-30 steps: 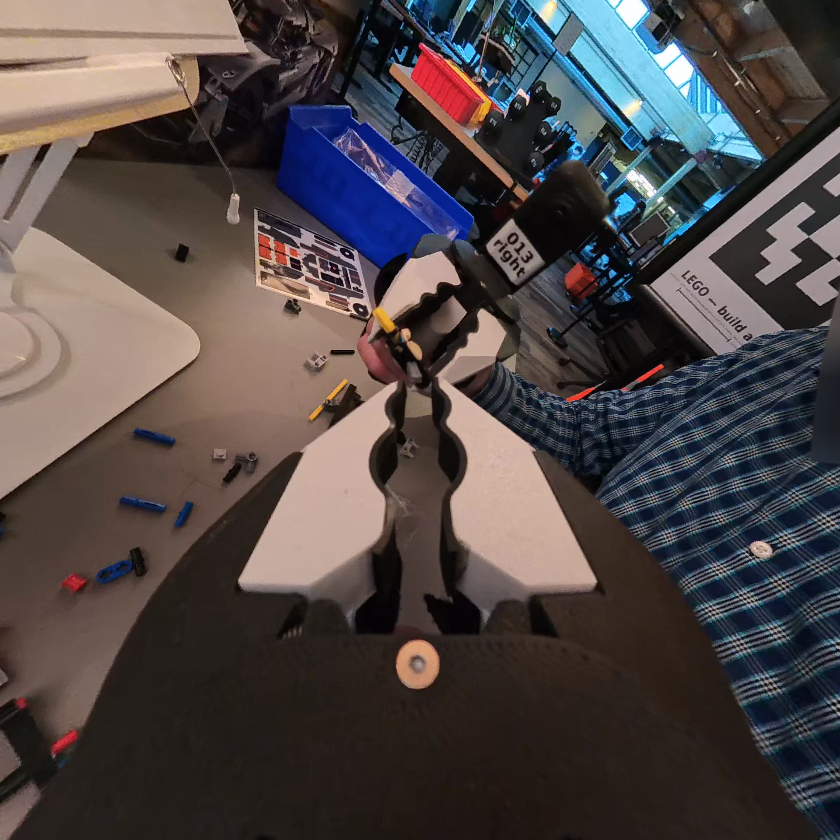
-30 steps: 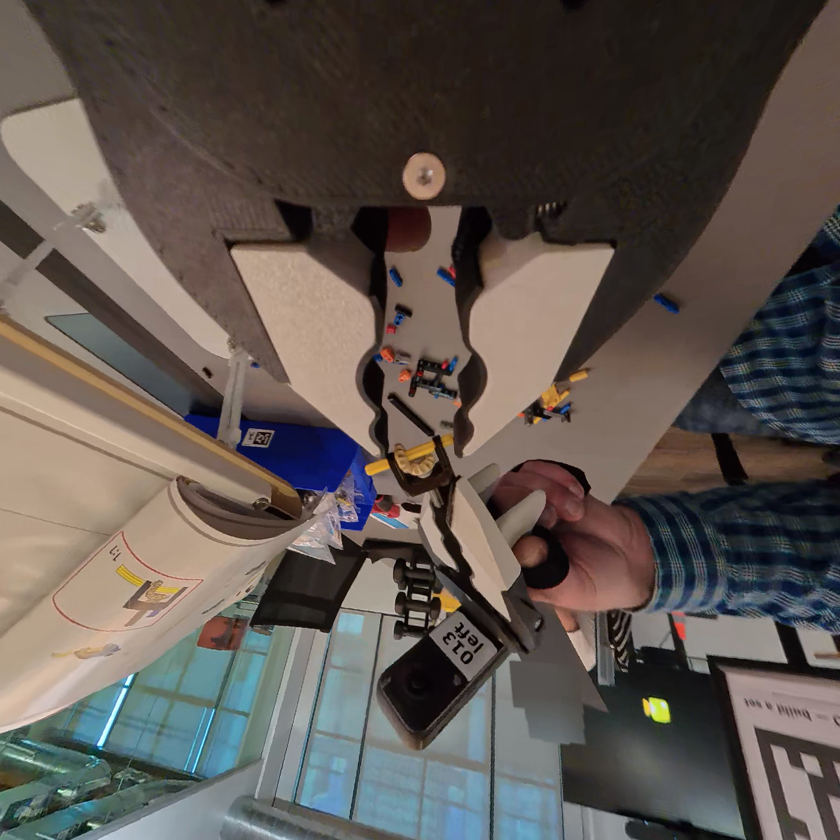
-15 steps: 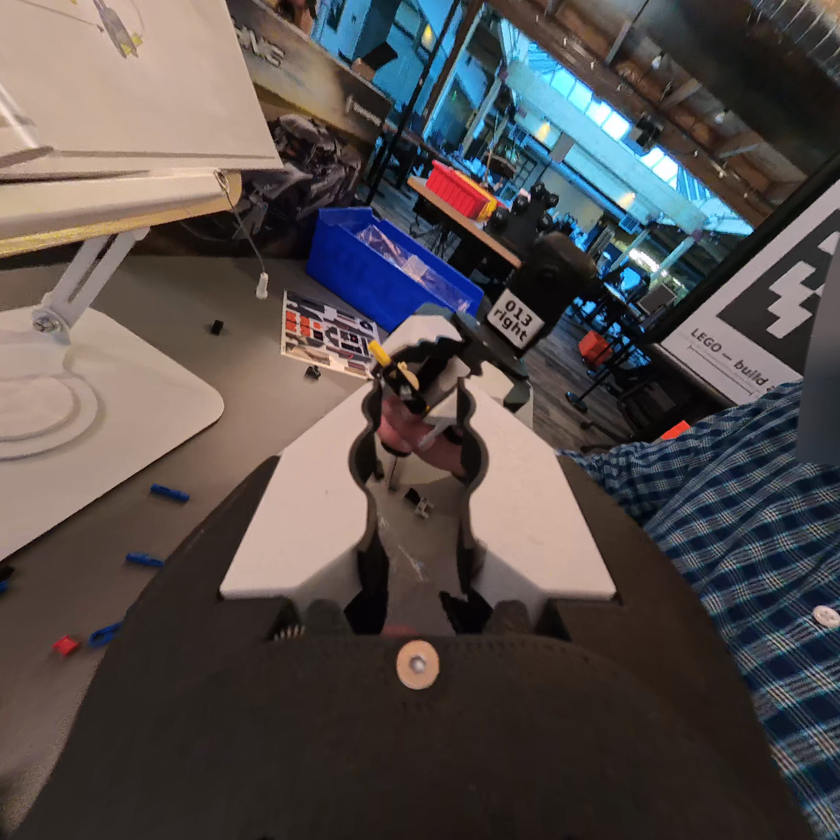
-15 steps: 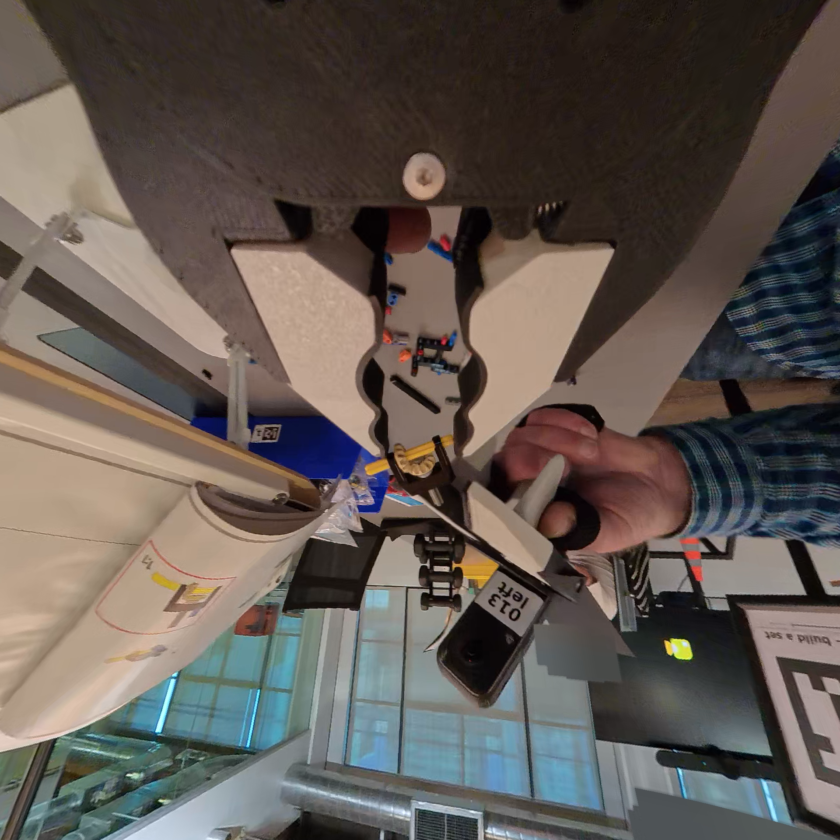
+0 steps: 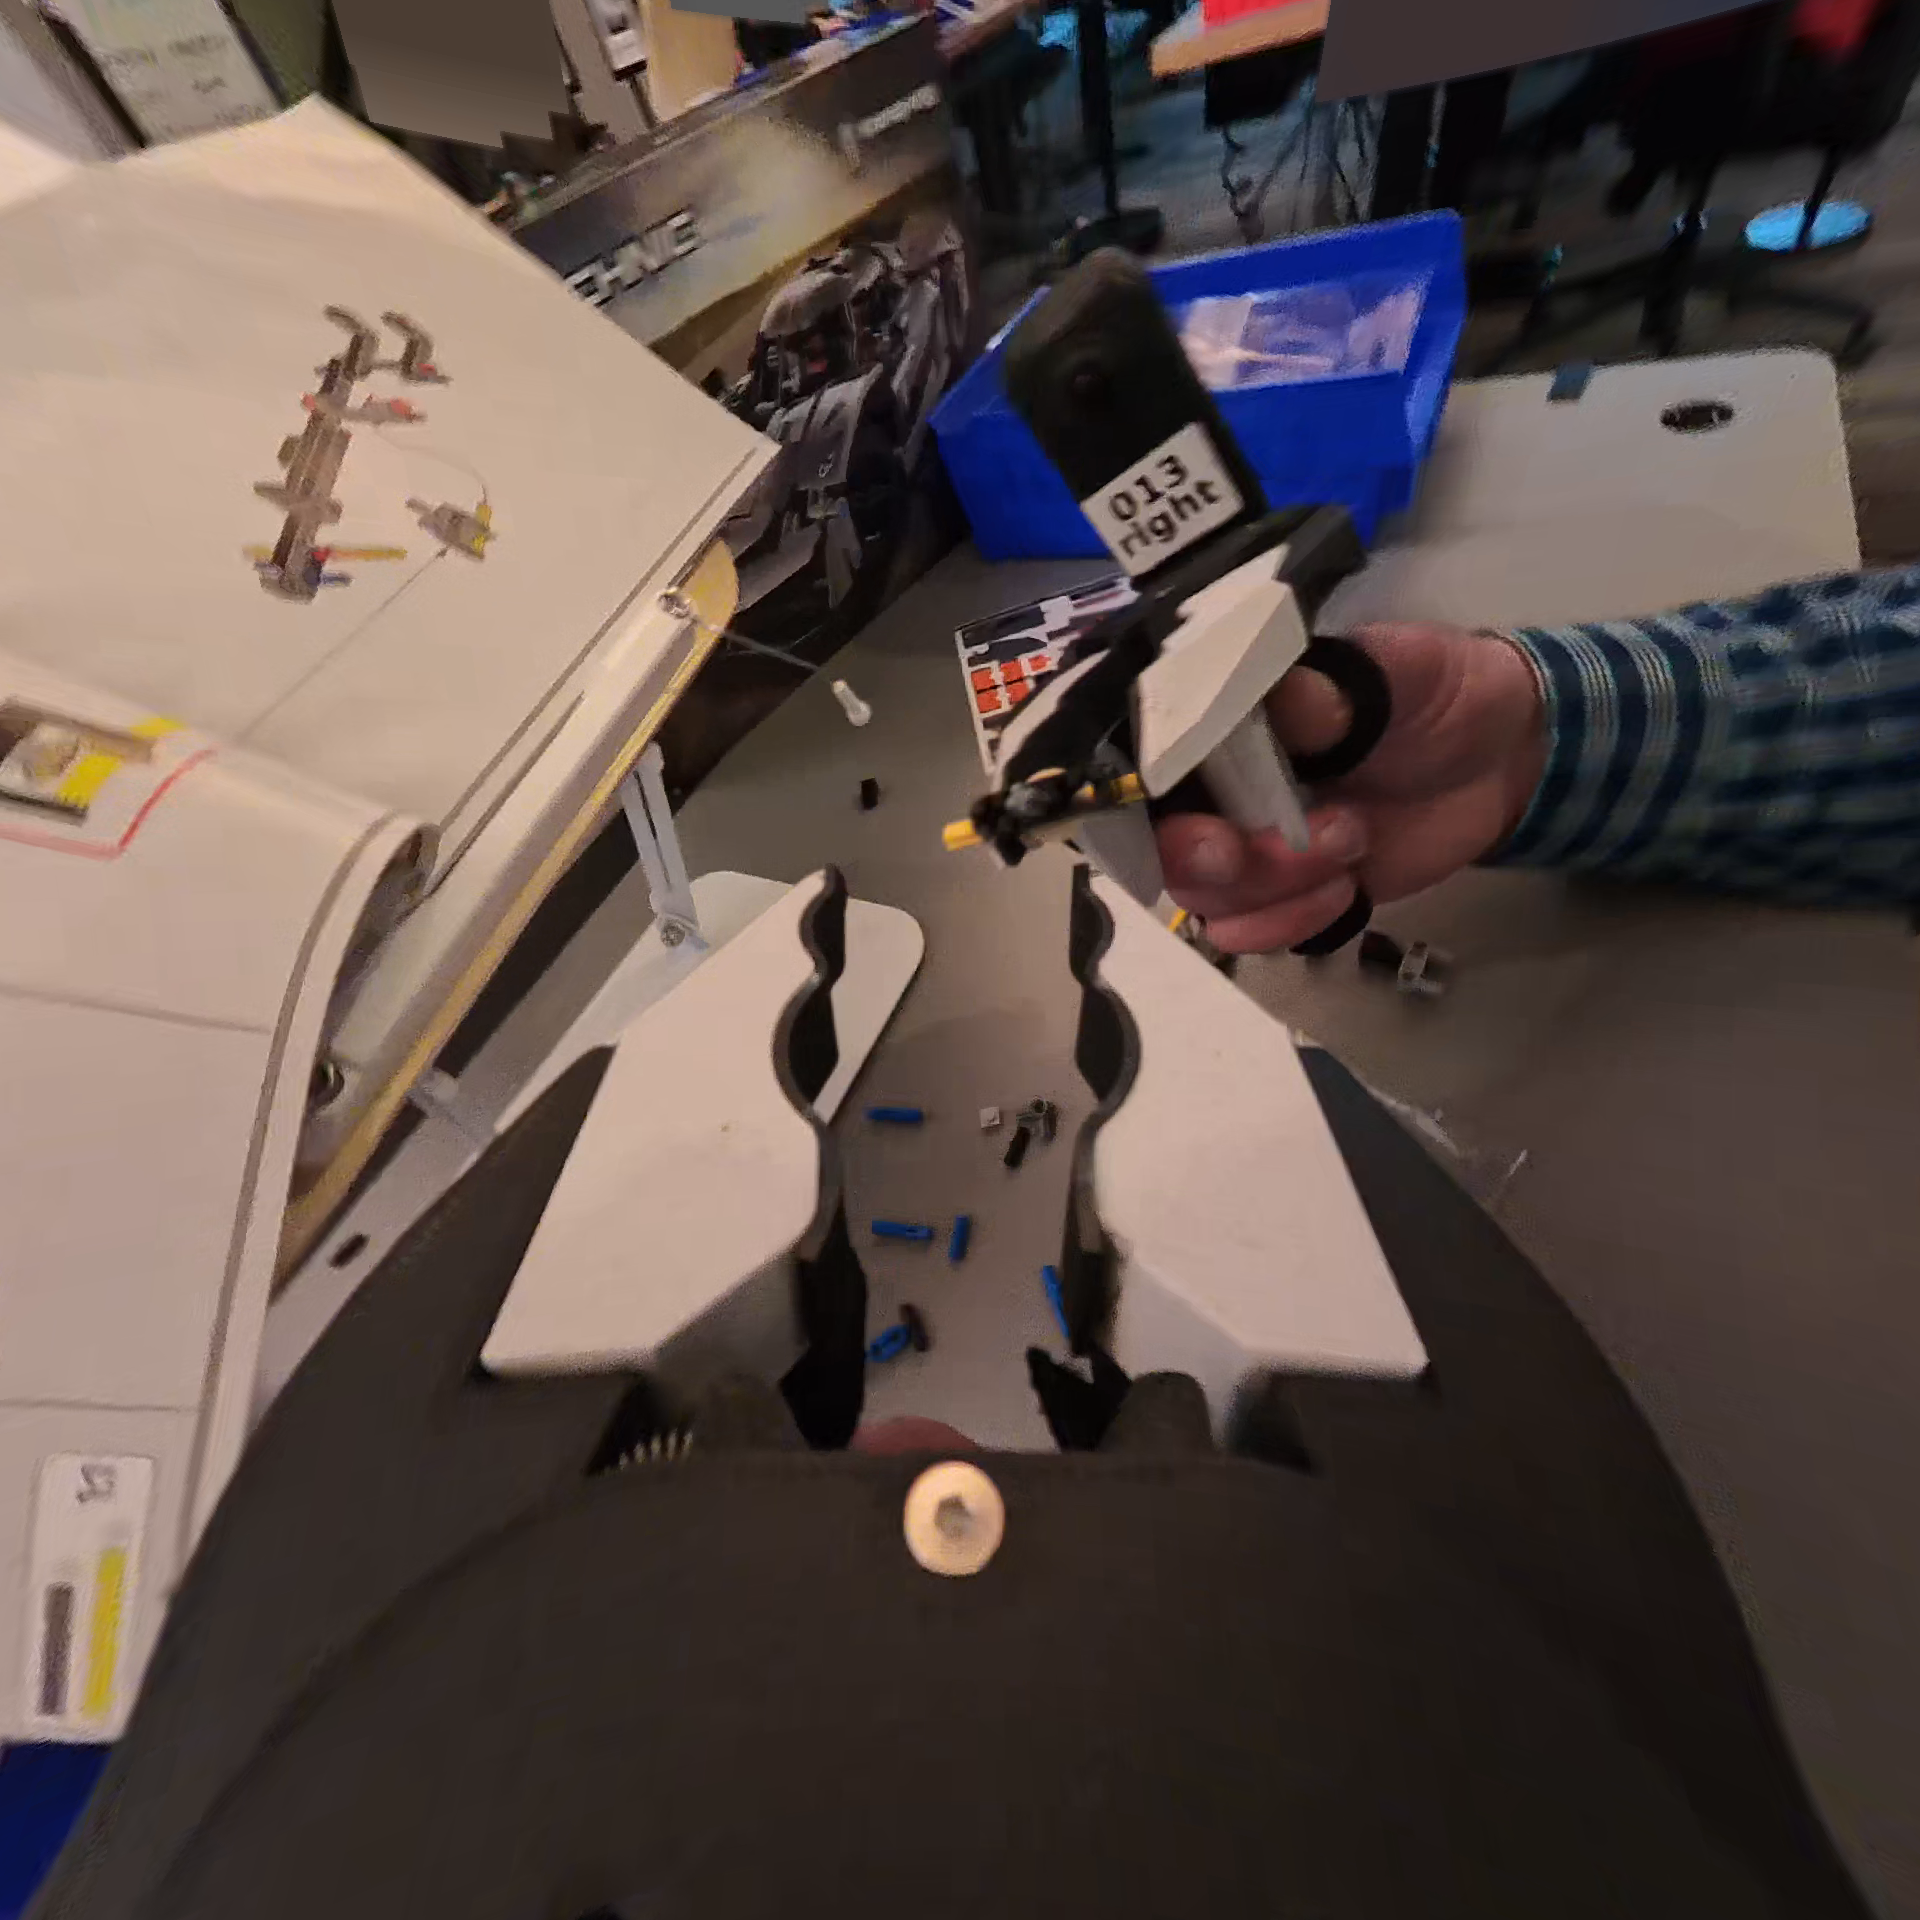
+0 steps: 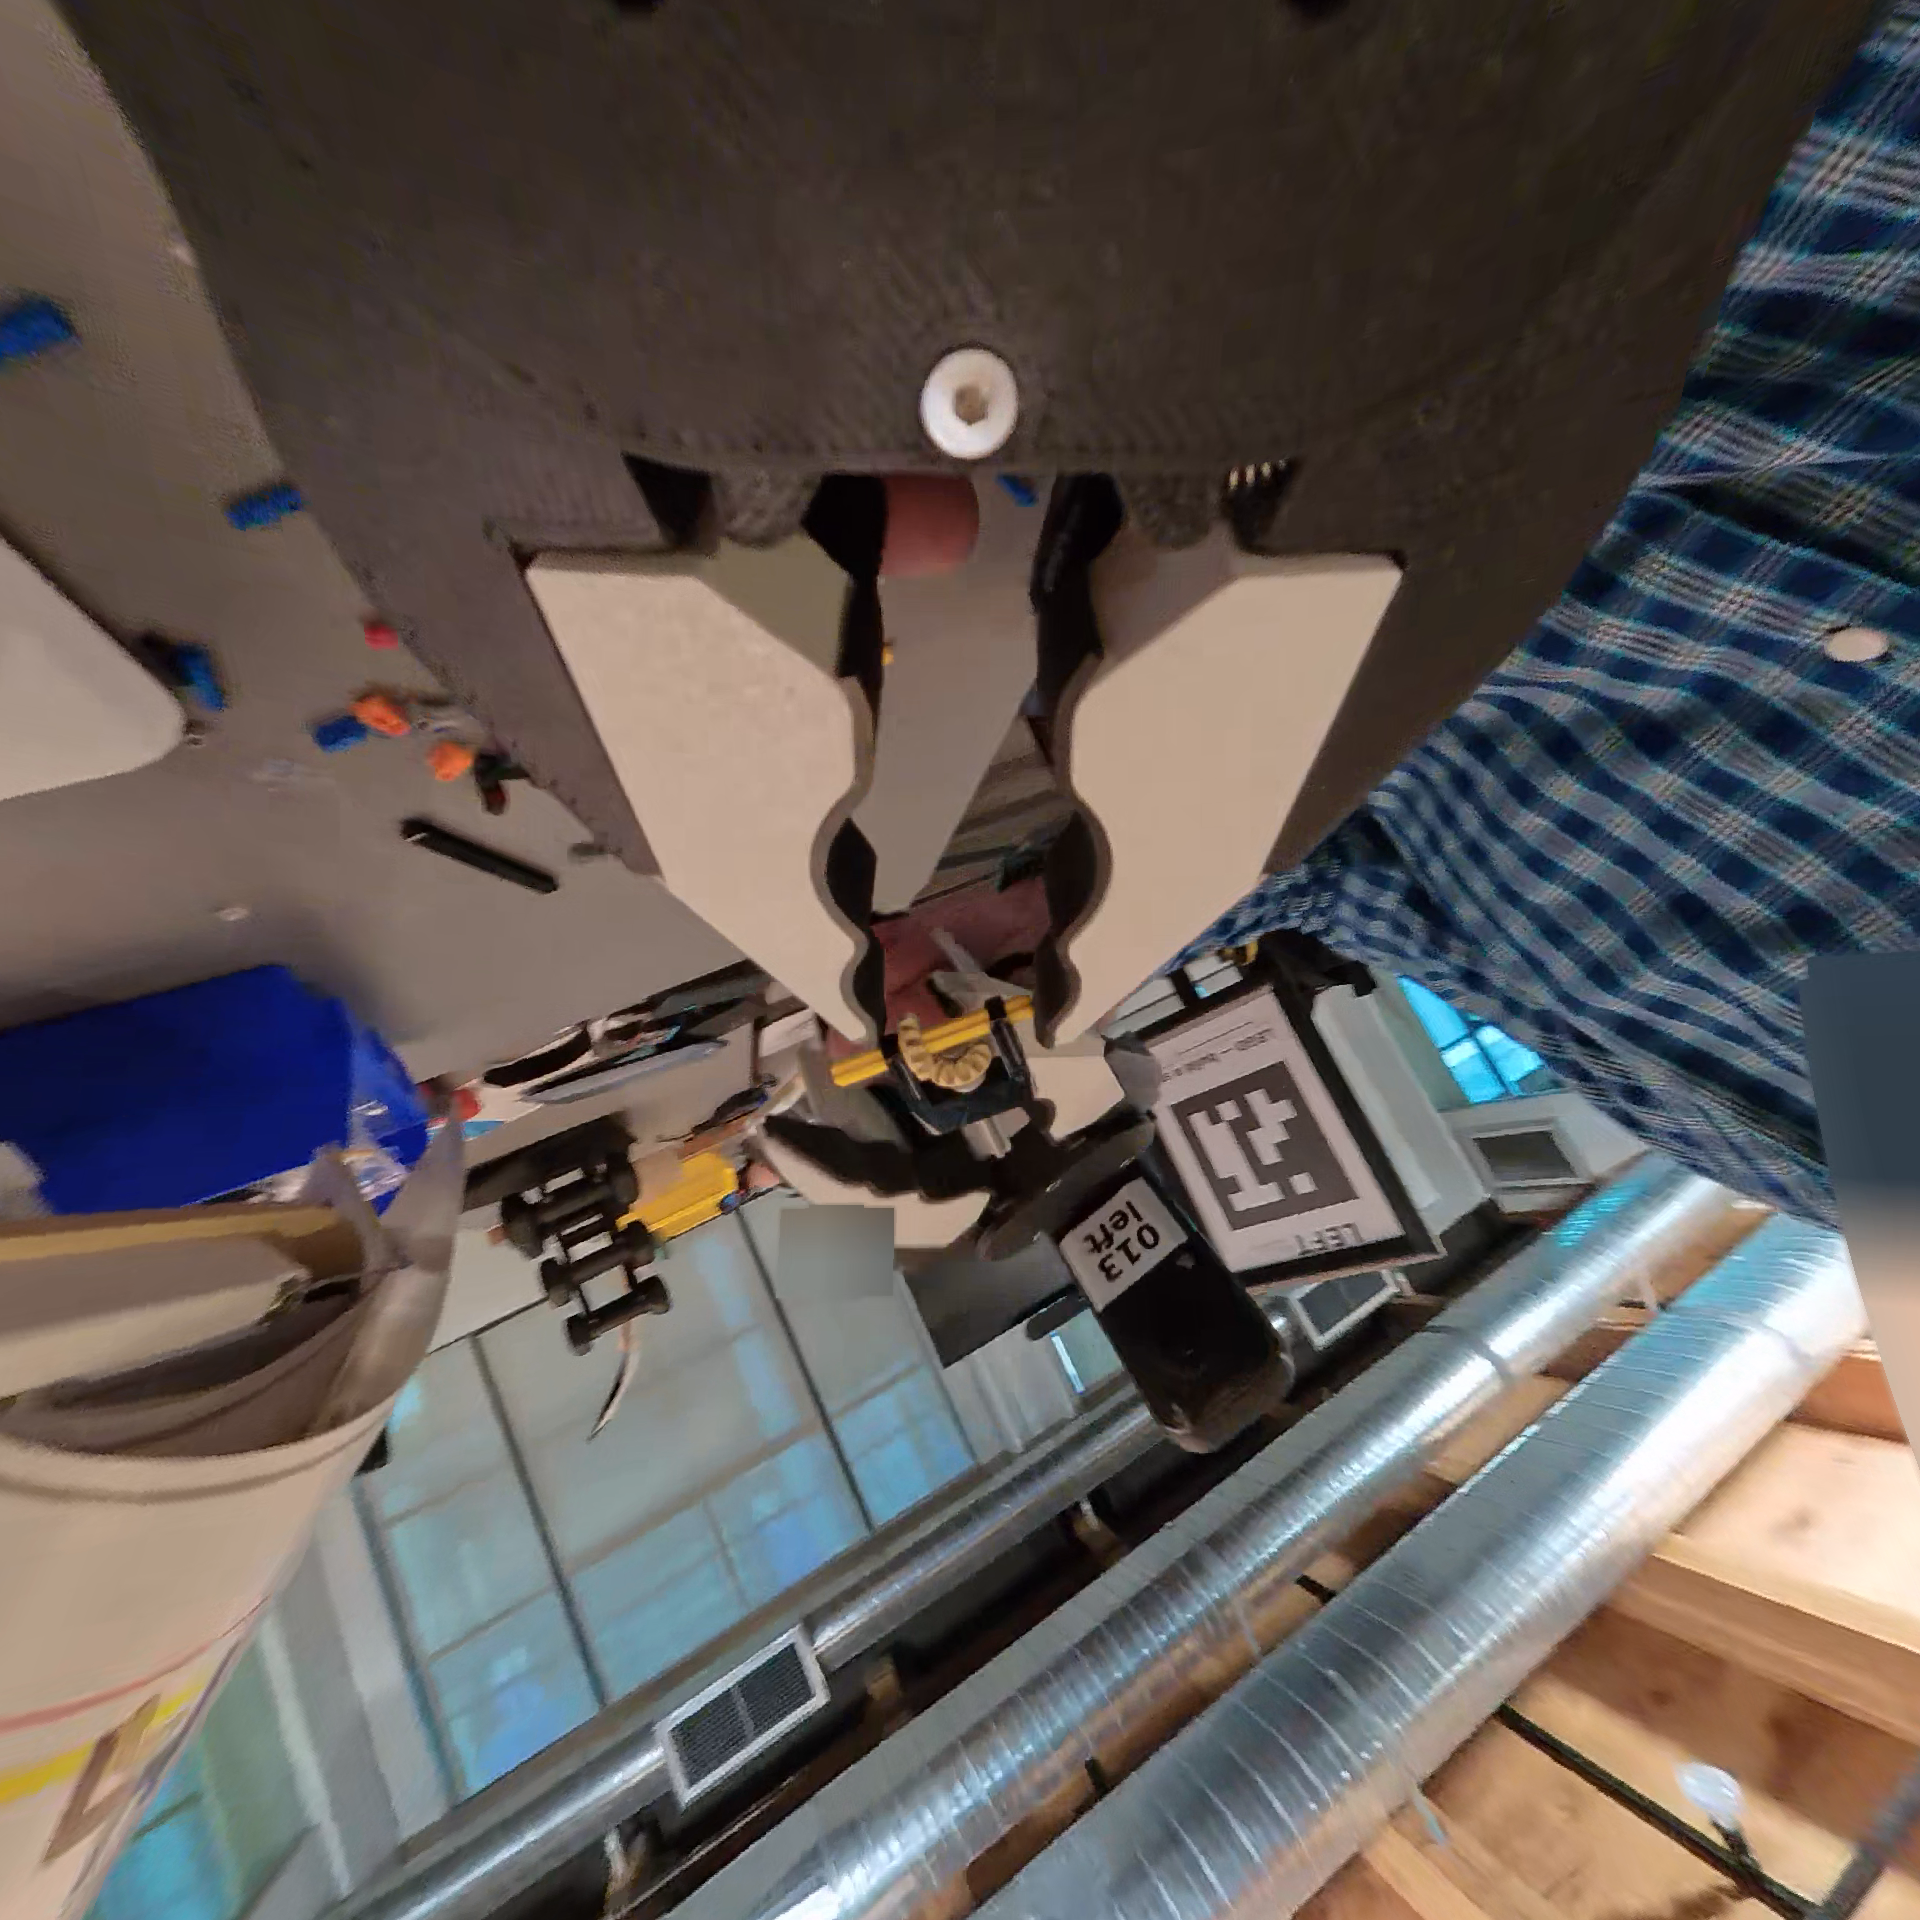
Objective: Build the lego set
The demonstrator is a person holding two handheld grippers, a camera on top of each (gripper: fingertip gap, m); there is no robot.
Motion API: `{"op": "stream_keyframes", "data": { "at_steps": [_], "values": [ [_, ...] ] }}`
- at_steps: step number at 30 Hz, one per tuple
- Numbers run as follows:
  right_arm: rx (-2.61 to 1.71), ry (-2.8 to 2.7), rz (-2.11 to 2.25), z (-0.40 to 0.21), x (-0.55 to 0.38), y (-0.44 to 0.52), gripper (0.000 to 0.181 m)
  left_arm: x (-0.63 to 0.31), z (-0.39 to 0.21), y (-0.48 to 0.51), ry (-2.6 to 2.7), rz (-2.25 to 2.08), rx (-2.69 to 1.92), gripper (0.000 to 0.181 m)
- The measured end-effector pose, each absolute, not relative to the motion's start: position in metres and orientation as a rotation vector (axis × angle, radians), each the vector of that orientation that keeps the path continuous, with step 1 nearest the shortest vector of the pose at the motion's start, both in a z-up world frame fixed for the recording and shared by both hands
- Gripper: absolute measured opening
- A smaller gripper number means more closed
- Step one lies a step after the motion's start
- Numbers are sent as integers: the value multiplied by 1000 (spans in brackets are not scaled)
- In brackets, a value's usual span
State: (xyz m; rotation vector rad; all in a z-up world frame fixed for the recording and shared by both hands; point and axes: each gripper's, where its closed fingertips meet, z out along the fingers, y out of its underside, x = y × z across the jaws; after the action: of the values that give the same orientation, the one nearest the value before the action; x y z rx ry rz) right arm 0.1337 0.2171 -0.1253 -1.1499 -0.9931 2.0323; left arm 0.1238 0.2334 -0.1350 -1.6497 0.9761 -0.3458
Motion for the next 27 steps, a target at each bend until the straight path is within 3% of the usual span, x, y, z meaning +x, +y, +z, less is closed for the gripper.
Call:
{"op": "stream_keyframes", "data": {
  "at_steps": [2, 7, 15, 21, 27],
  "values": [
    [-1139, -1018, 2116, -124, 134, 210, 26, 129, -133, 231, 1055, -300, -1619, 41],
    [-1139, -1022, 2218, -124, 137, 207, 26, 137, -135, 222, 1218, -259, -1584, 15],
    [-1141, -1002, 2152, -124, 136, 211, 26, 135, -136, 227, 1178, -295, -1618, 16],
    [-1150, -924, 2095, -120, 138, 222, 26, 130, -133, 229, 1121, -276, -1629, 34],
    [-1112, -960, 1503, -115, 140, 236, 27, 131, -120, 225, 829, -752, -1721, 36]
  ]
}}
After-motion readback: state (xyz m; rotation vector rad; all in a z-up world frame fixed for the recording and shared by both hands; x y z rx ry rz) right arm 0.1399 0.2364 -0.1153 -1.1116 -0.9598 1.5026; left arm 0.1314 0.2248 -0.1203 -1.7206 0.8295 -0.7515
